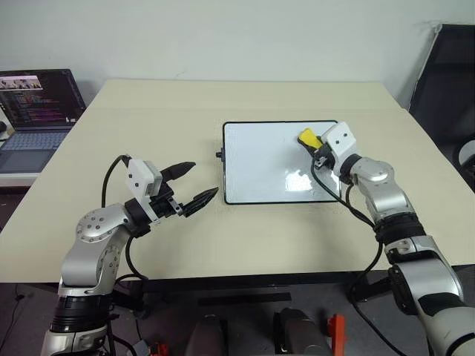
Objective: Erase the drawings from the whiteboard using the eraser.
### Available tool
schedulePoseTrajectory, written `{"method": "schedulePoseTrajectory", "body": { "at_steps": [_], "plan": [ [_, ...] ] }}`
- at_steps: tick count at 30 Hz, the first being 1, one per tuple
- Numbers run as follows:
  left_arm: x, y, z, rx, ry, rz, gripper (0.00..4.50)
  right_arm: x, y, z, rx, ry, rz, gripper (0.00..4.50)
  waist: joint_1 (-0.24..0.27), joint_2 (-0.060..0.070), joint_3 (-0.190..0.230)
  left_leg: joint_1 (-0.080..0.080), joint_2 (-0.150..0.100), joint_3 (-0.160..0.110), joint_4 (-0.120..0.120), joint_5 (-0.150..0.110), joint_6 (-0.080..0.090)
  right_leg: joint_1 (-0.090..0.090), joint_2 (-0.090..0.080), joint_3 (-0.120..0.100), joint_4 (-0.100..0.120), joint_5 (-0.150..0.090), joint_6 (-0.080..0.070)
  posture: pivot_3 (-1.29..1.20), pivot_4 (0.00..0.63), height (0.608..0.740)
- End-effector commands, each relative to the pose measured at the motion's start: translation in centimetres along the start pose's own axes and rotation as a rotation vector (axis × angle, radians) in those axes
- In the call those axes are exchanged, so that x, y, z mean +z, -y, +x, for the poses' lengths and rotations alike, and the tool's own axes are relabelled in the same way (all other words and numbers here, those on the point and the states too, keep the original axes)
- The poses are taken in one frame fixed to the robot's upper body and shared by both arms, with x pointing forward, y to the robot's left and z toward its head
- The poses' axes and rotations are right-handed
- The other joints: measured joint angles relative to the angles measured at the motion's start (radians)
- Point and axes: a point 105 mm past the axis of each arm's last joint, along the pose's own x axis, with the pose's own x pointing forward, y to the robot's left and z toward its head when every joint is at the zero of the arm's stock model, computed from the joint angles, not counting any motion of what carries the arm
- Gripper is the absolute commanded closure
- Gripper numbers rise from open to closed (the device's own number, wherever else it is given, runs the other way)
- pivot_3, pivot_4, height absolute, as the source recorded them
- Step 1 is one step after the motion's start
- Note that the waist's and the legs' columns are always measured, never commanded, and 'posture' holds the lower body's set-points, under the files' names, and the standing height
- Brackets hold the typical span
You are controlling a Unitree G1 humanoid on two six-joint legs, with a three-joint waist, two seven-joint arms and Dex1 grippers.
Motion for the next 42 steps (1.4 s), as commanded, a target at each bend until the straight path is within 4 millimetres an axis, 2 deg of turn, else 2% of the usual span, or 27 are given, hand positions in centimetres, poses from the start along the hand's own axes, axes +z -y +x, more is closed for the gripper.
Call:
{"method": "schedulePoseTrajectory", "body": {
  "at_steps": [1,4,6,8,12,14,17,22,26,31,42],
  "plan": [
    [1.1,-0.3,0.1,-0.001,0.022,0.041,0.00,-1.8,-2.5,-0.8,0.124,-0.068,0.018,3.51,0.000,0.000,0.000,0.000,0.000,0.000,0.000,0.000,0.000,0.000,0.000,0.000,0.000,0.000,0.000,0.00,0.150,0.740],
    [1.1,-0.3,0.1,-0.002,0.023,0.041,0.00,-1.2,-5.5,-1.8,0.287,-0.052,0.050,3.51,-0.001,0.000,0.000,-0.001,0.000,0.000,-0.002,0.000,0.000,-0.001,0.000,-0.001,-0.001,-0.001,-0.001,0.00,0.150,0.740],
    [1.1,-0.3,0.1,-0.004,0.022,0.041,0.00,-0.3,-6.3,-3.0,0.364,-0.014,0.118,3.51,-0.003,0.001,0.001,-0.002,0.001,0.000,-0.004,0.000,0.000,-0.002,0.001,-0.001,-0.002,-0.001,-0.001,0.00,0.150,0.740],
    [1.1,-0.3,0.1,-0.005,0.021,0.041,0.00,0.9,-4.8,-4.1,0.327,0.037,0.183,3.51,-0.002,0.004,0.002,-0.002,0.002,-0.001,-0.007,0.000,0.000,-0.002,0.001,-0.002,-0.005,-0.001,-0.002,0.00,0.150,0.740],
    [1.4,-0.5,0.1,-0.005,0.022,0.045,0.00,2.6,-1.0,-7.7,0.233,0.146,0.232,3.51,0.007,0.009,0.007,-0.009,0.001,-0.001,-0.009,-0.001,-0.001,-0.007,0.001,-0.002,-0.010,0.002,0.005,0.00,0.150,0.740],
    [1.2,-0.6,0.1,-0.005,0.016,0.046,0.00,2.1,0.2,-10.1,0.206,0.141,0.241,3.51,0.018,0.009,0.007,-0.009,0.001,-0.001,-0.010,-0.002,-0.003,-0.007,0.001,-0.003,-0.012,0.001,0.007,0.00,0.150,0.740],
    [1.1,-0.8,0.2,-0.005,0.016,0.043,0.00,-0.4,1.8,-13.7,0.135,0.039,0.221,3.51,0.030,0.008,0.006,-0.009,0.001,-0.002,-0.013,-0.005,-0.007,-0.006,0.001,-0.005,-0.013,-0.003,0.003,0.00,0.150,0.740],
    [0.8,-0.8,0.4,-0.011,0.015,0.034,0.00,-2.4,3.6,-16.6,0.038,-0.032,0.209,3.51,0.020,0.009,0.007,-0.009,0.001,-0.001,-0.014,-0.009,-0.010,-0.007,0.000,-0.003,-0.012,-0.007,0.002,0.00,0.150,0.740],
    [0.8,-0.8,0.9,-0.021,0.020,0.031,0.00,-3.0,4.2,-16.8,-0.005,-0.041,0.198,3.51,0.015,0.009,0.007,-0.007,0.001,0.000,-0.015,-0.009,-0.010,-0.006,0.001,-0.003,-0.012,-0.008,0.004,0.00,0.150,0.740],
    [0.9,-0.9,1.3,-0.031,0.026,0.034,0.00,-2.6,4.4,-16.0,-0.038,0.004,0.205,3.51,0.016,0.009,0.007,-0.007,0.001,0.000,-0.014,-0.009,-0.010,-0.006,0.001,-0.003,-0.011,-0.008,0.005,0.00,0.150,0.740],
    [0.9,-1.0,1.5,-0.030,0.029,0.038,0.00,-2.3,4.1,-15.6,-0.013,0.009,0.205,3.51,0.022,0.009,0.007,-0.007,0.001,0.000,-0.014,-0.009,-0.010,-0.006,0.001,-0.003,-0.011,-0.007,0.003,0.00,0.150,0.740]
  ]
}}
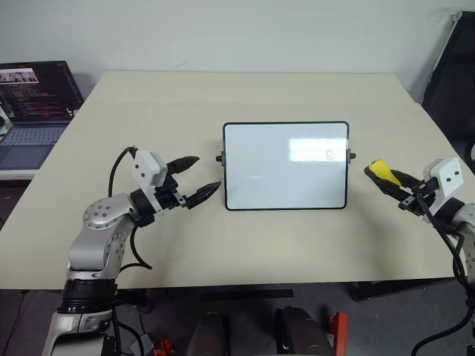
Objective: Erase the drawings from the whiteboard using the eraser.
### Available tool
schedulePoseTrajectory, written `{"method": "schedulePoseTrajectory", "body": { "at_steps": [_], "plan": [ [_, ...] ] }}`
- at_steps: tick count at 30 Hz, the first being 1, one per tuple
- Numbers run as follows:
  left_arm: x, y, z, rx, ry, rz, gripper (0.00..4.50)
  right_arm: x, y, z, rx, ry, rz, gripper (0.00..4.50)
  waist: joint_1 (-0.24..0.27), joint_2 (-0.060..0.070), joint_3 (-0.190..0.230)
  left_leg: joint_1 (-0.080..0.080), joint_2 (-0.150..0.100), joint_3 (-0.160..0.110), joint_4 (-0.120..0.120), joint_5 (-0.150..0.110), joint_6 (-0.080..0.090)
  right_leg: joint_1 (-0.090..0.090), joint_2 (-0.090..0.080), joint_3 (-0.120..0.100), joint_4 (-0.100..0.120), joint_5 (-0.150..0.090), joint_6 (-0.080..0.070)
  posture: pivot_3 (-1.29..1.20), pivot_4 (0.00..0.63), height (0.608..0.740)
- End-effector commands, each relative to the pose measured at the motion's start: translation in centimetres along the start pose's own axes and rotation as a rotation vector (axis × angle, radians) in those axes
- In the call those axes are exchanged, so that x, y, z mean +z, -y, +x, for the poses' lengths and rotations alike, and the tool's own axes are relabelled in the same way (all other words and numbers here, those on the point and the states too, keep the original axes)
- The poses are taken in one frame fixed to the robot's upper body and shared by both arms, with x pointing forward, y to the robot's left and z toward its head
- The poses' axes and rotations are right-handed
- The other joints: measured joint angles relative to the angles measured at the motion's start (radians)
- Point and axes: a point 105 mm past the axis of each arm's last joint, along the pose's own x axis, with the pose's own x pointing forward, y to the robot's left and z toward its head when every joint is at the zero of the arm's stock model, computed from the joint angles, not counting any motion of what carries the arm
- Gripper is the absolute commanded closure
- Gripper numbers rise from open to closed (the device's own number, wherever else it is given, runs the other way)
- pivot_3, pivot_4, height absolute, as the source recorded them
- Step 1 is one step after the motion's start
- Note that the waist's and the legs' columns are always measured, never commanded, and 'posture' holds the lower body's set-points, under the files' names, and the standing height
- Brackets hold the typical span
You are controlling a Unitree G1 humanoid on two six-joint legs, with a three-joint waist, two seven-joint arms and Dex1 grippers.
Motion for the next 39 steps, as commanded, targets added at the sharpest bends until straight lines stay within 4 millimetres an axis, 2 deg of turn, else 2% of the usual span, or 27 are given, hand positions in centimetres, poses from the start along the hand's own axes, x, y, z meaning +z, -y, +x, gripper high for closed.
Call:
{"method": "schedulePoseTrajectory", "body": {
  "at_steps": [1,20,27,30,37,39],
  "plan": [
    [0.9,0.0,0.1,-0.004,0.030,0.036,0.00,1.1,0.2,0.0,0.003,0.039,-0.019,3.51,0.001,0.000,0.000,0.000,0.000,0.000,0.000,0.000,0.000,0.000,0.000,0.000,0.000,0.000,0.000,0.00,0.150,0.740],
    [0.8,-0.1,0.3,-0.009,0.026,0.032,0.00,0.6,-0.2,0.0,0.018,0.024,-0.010,3.51,0.002,0.000,0.000,0.000,0.000,0.000,0.000,0.000,0.000,0.000,0.000,0.000,0.001,0.000,0.000,0.00,0.150,0.740],
    [0.7,-0.2,0.4,-0.014,0.024,0.032,0.00,1.1,-0.5,0.4,0.021,0.047,-0.026,3.51,0.002,0.000,0.000,0.000,0.000,0.000,0.001,0.000,0.000,0.000,0.000,0.000,0.001,0.000,0.000,0.00,0.150,0.740],
    [0.7,-0.2,0.5,-0.015,0.024,0.033,0.00,2.3,-0.5,1.8,-0.018,0.109,-0.035,3.51,-0.001,0.000,0.000,0.001,0.000,0.000,0.001,0.000,0.000,0.001,0.000,0.000,0.002,0.000,0.000,0.00,0.150,0.740],
    [0.7,-0.2,0.9,-0.022,0.031,0.033,0.00,5.4,-0.4,7.1,-0.147,0.282,-0.036,3.51,-0.011,0.000,0.000,0.002,0.000,0.000,0.002,0.000,0.000,0.001,0.000,0.000,0.004,0.000,-0.001,0.00,0.150,0.740],
    [0.7,-0.2,0.9,-0.024,0.032,0.033,0.00,5.5,-0.7,8.5,-0.163,0.275,-0.045,3.51,-0.011,0.000,0.000,0.001,0.000,-0.001,0.002,0.000,0.000,0.001,0.000,0.000,0.004,0.001,-0.001,0.00,0.150,0.740]
  ]
}}
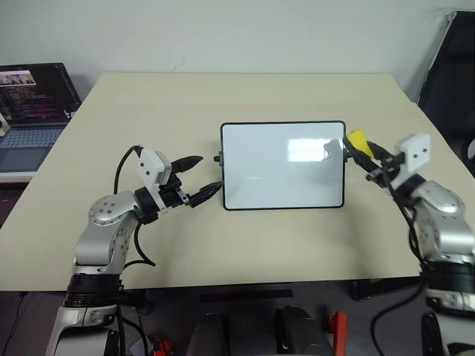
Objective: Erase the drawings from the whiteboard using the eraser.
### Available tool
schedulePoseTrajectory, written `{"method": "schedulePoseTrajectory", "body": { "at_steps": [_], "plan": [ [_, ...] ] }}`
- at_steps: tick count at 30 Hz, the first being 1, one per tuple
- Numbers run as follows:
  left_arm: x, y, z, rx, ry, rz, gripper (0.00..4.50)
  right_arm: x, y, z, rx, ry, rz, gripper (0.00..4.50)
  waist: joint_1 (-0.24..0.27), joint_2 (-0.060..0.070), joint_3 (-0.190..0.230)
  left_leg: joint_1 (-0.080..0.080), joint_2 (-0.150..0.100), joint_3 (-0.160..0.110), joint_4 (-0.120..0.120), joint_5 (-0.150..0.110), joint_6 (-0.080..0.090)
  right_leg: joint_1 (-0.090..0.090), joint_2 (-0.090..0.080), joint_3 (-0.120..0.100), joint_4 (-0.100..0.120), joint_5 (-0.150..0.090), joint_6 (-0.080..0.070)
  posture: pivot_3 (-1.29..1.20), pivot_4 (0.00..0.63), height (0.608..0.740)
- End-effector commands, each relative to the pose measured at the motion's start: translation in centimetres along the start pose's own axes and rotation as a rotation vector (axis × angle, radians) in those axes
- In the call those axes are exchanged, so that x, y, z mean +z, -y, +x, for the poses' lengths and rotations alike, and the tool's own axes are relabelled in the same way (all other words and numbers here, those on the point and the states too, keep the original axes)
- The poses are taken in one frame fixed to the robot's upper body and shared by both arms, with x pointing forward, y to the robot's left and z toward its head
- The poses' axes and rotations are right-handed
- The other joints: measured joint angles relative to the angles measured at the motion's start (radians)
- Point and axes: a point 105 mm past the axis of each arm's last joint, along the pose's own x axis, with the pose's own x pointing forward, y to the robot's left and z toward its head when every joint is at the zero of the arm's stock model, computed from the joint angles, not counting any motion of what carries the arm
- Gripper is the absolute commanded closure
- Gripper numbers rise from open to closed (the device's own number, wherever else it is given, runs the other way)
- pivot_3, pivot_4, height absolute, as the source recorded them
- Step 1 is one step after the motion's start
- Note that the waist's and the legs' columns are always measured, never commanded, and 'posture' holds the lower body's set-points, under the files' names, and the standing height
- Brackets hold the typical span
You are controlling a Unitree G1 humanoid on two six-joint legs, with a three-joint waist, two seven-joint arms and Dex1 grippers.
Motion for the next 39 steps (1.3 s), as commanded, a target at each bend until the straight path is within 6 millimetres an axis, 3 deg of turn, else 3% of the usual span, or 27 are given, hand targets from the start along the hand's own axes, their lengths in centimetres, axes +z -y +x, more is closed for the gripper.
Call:
{"method": "schedulePoseTrajectory", "body": {
  "at_steps": [1,4,8,12,17,21,26,30,36,39],
  "plan": [
    [0.9,-0.1,0.2,-0.003,0.031,0.036,0.00,0.5,0.1,1.8,-0.051,0.020,-0.069,3.51,0.000,0.000,0.000,0.000,0.000,0.000,0.000,0.000,0.000,0.000,0.000,0.000,0.000,0.000,0.000,0.00,0.150,0.740],
    [1.0,-0.1,0.3,-0.002,0.035,0.036,0.00,-1.4,-0.4,2.8,-0.048,-0.055,-0.084,3.51,0.004,0.000,0.000,0.000,0.000,0.000,0.000,0.000,0.000,0.000,0.000,-0.001,0.000,0.000,0.000,0.00,0.150,0.740],
    [0.8,0.1,0.0,0.001,0.029,0.033,0.00,-4.6,-0.9,2.7,-0.029,-0.176,-0.061,3.51,0.006,-0.001,-0.001,0.000,0.000,0.000,0.000,0.000,0.000,0.001,-0.001,-0.001,0.000,0.000,0.000,0.00,0.150,0.740],
    [0.8,0.1,-0.1,0.005,0.026,0.033,0.00,-6.3,-1.9,2.3,0.019,-0.242,-0.074,3.51,0.005,-0.003,-0.003,0.005,0.000,-0.001,0.000,0.000,0.000,0.005,-0.001,-0.001,0.001,0.000,0.000,0.00,0.150,0.740],
    [1.0,-0.1,-0.1,0.010,0.025,0.037,0.00,-8.7,-7.1,0.3,0.299,-0.341,-0.073,3.51,0.000,-0.009,-0.010,0.007,0.000,-0.001,0.001,0.000,0.000,0.006,0.000,-0.001,0.003,0.000,0.000,0.00,0.150,0.740],
    [1.1,-0.1,0.0,0.009,0.027,0.039,0.00,-8.8,-8.7,-0.9,0.385,-0.362,-0.059,3.51,-0.013,-0.009,-0.010,0.012,0.000,0.002,0.004,0.000,0.000,0.008,0.000,0.003,0.009,0.000,0.000,0.00,0.150,0.740],
    [1.0,-0.1,0.1,0.006,0.027,0.036,0.00,-7.0,-5.7,0.2,0.235,-0.299,-0.095,3.51,-0.012,-0.008,-0.010,0.019,0.000,0.000,0.009,0.001,0.001,0.015,0.001,0.002,0.012,-0.005,-0.003,0.00,0.150,0.740],
    [1.0,-0.1,0.4,0.003,0.029,0.036,0.00,-6.1,-1.9,0.9,0.053,-0.286,-0.166,3.51,-0.011,-0.008,-0.009,0.019,0.000,0.000,0.013,0.001,0.001,0.017,0.001,0.003,0.012,-0.004,-0.002,0.00,0.150,0.740],
    [0.9,-0.1,0.8,-0.003,0.032,0.034,0.00,-6.7,0.8,0.9,-0.097,-0.323,-0.229,3.51,-0.010,-0.009,-0.010,0.018,0.000,0.000,0.011,0.000,0.001,0.017,0.001,0.002,0.010,-0.004,-0.002,0.00,0.150,0.740],
    [1.0,-0.1,0.9,-0.005,0.036,0.034,0.00,-7.0,1.1,0.7,-0.125,-0.341,-0.231,3.51,-0.010,-0.009,-0.010,0.018,0.000,0.000,0.012,0.000,0.001,0.018,0.001,0.003,0.009,-0.002,0.002,0.00,0.150,0.740]
  ]
}}
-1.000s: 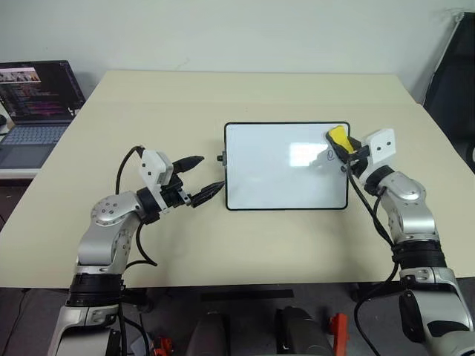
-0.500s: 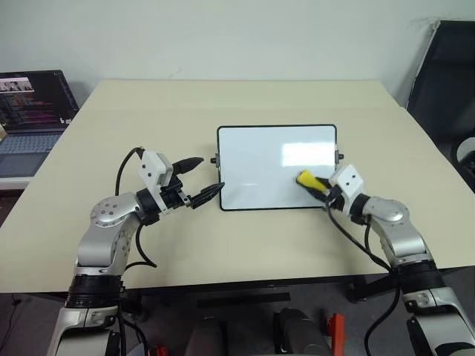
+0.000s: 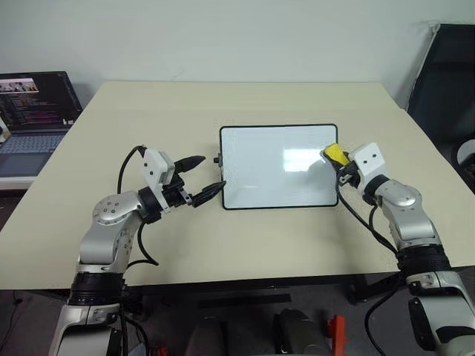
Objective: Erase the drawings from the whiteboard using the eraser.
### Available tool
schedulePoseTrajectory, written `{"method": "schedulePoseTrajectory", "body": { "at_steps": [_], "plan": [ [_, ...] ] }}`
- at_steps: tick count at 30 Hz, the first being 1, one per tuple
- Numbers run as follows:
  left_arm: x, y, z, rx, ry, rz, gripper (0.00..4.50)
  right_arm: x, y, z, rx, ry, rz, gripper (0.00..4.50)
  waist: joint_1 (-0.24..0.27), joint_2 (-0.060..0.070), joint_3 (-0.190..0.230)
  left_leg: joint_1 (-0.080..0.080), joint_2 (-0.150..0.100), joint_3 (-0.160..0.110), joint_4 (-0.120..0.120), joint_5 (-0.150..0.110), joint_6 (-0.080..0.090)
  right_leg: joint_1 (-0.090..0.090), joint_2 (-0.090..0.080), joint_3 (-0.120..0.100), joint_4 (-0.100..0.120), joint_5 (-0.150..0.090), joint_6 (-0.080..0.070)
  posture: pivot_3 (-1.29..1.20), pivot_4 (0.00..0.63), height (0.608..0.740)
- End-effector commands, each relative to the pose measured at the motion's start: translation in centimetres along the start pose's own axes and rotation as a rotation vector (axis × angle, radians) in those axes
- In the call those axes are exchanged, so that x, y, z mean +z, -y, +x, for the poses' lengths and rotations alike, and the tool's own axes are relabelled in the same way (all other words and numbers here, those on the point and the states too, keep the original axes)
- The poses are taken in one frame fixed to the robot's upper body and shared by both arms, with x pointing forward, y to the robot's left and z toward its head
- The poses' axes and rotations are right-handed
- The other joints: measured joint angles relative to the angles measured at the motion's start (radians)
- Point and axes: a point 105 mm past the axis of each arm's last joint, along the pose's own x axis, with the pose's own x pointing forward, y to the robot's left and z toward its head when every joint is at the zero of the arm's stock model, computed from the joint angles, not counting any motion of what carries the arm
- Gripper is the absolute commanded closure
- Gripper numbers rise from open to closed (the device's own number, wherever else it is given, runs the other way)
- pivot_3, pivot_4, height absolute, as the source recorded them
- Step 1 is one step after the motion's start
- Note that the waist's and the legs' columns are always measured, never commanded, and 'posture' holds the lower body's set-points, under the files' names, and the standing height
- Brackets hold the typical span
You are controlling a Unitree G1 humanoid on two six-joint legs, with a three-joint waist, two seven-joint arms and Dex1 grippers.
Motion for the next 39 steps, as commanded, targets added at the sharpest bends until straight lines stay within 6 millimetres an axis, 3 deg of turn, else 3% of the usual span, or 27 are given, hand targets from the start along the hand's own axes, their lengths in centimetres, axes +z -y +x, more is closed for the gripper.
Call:
{"method": "schedulePoseTrajectory", "body": {
  "at_steps": [1,5,9,12,15,18,22,28,32,39],
  "plan": [
    [1.1,-0.2,0.2,0.000,0.035,0.037,0.00,-2.3,1.2,-0.5,-0.068,-0.096,0.003,3.51,0.000,0.000,0.000,0.000,0.000,0.000,0.000,0.000,0.000,0.000,0.000,0.000,0.000,0.000,0.000,0.00,0.150,0.740],
    [1.1,-0.3,0.3,-0.003,0.036,0.038,0.00,-1.1,-0.4,-0.2,0.007,-0.053,0.007,3.51,0.000,0.000,0.000,0.000,0.000,0.000,0.001,0.000,0.000,0.002,0.000,0.000,-0.001,-0.001,-0.002,0.00,0.150,0.740],
    [1.0,-0.2,0.3,-0.006,0.035,0.036,0.00,1.2,-4.7,-0.1,0.195,0.014,0.016,3.51,-0.004,0.000,0.000,0.001,0.000,-0.001,0.000,0.000,0.000,0.001,0.000,0.000,-0.001,-0.002,-0.003,0.00,0.150,0.740],
    [1.0,-0.1,0.3,-0.008,0.035,0.033,0.00,1.5,-8.2,-1.1,0.369,0.005,0.008,3.51,-0.008,0.000,0.000,0.000,0.001,-0.001,-0.002,0.000,0.000,-0.001,0.000,0.000,0.000,0.000,0.000,0.00,0.150,0.740],
    [0.9,-0.1,0.3,-0.008,0.036,0.032,0.00,1.5,-9.4,-1.8,0.436,-0.013,0.021,3.51,-0.004,0.001,0.001,-0.003,0.001,-0.001,-0.004,0.000,0.000,-0.004,0.000,-0.001,0.000,0.000,0.001,0.00,0.150,0.740],
    [0.9,0.0,0.3,-0.008,0.036,0.032,0.00,1.0,-7.6,-1.6,0.349,-0.039,-0.001,3.51,0.000,0.001,0.001,-0.004,0.000,-0.001,-0.004,0.000,0.000,-0.004,0.000,-0.001,-0.001,0.000,0.001,0.00,0.150,0.740],
    [0.9,-0.1,0.3,-0.007,0.036,0.033,0.00,-0.6,-2.8,-1.1,0.144,-0.114,-0.034,3.51,0.002,0.001,0.002,-0.004,0.000,-0.001,-0.003,0.000,0.000,-0.004,0.000,-0.001,-0.001,-0.001,0.000,0.00,0.150,0.740],
    [0.9,-0.2,0.3,-0.004,0.034,0.037,0.00,-3.3,1.8,-2.4,0.005,-0.212,-0.039,3.51,0.006,0.001,0.001,-0.003,0.000,-0.001,-0.001,0.000,0.000,-0.002,0.000,-0.001,-0.001,-0.003,-0.004,0.00,0.150,0.740],
    [0.9,-0.3,0.3,-0.004,0.033,0.040,0.00,-3.8,2.2,-3.3,0.001,-0.221,-0.031,3.51,0.009,0.000,0.001,-0.003,0.000,-0.001,-0.001,0.000,0.000,-0.002,0.000,-0.001,-0.002,-0.003,-0.004,0.00,0.150,0.740],
    [0.9,-0.4,0.6,-0.012,0.034,0.042,0.00,-1.3,-1.6,-2.2,0.129,-0.123,-0.015,3.51,0.017,0.000,0.001,-0.003,0.000,-0.001,-0.002,0.000,0.000,-0.001,0.000,-0.001,-0.004,-0.003,-0.003,0.00,0.150,0.740]
  ]
}}
